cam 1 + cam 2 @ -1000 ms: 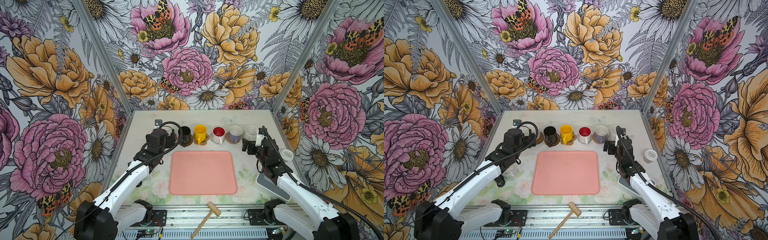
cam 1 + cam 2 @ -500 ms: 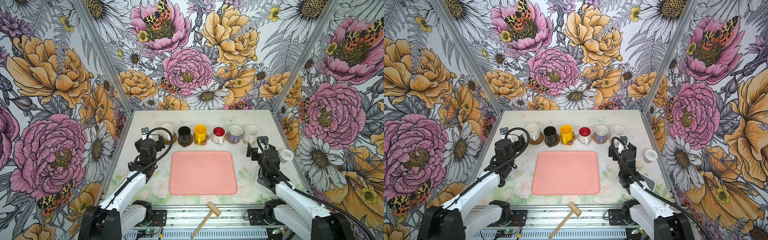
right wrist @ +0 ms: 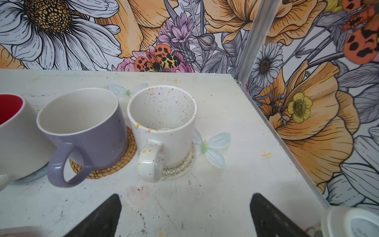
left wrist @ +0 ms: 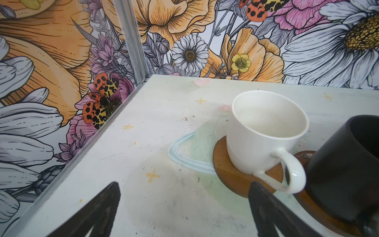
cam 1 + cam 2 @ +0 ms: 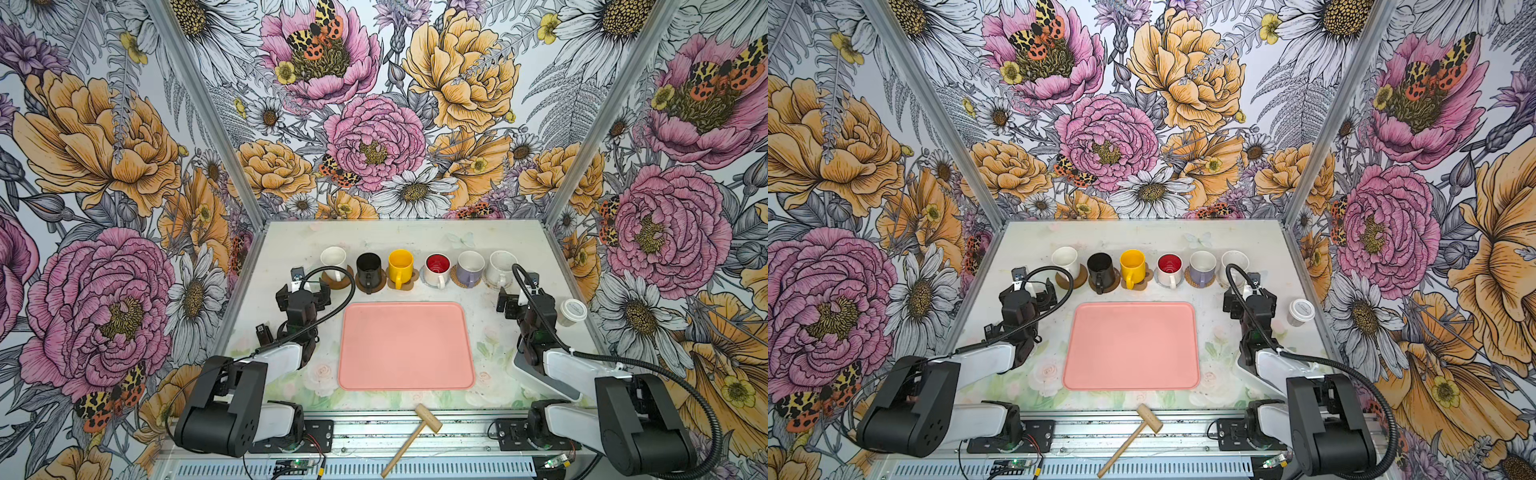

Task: Place cups on coasters
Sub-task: Reset both arms

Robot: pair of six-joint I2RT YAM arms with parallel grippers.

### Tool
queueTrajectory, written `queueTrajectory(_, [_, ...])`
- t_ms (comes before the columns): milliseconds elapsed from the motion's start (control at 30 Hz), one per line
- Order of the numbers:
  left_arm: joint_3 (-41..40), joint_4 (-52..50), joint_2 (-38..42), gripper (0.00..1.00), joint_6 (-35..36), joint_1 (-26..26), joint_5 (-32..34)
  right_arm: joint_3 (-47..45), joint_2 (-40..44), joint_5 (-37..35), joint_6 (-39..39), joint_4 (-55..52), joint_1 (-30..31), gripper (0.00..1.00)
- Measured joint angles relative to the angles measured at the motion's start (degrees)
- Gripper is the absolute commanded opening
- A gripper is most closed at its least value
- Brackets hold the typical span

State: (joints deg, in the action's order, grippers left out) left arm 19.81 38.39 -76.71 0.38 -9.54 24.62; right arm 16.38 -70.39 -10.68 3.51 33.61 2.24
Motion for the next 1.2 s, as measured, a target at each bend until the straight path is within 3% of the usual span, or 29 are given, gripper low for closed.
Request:
queueTrajectory(233, [0.1,4.6,-1.8,0.99,0.3,2.7,-0.1,1.5,-5.2,0.0,0.2,4.5,-1.7,0.99])
queueTrajectory(467, [-4.5,21.4,-12.7,0.99,0.5,5.2,-3.0,3.2,-12.2,1.6,0.5,12.3,-2.3,1.0])
queueTrajectory(633, [-5.6,25.4,-13.1,0.99,0.6,5.9,-5.6,3.1,-17.5,2.8,0.5,17.7,-2.3,1.0])
queueTrajectory(933, [0.6,19.8,-12.9,0.99,-0.2,7.6,-7.4,4.2,-17.6,3.0,1.0,17.6,-2.7,1.0])
queueTrajectory(1200, [0.7,17.6,-12.9,0.99,-0.4,7.9,-7.7,4.5,-17.6,3.0,1.2,17.4,-2.7,0.99])
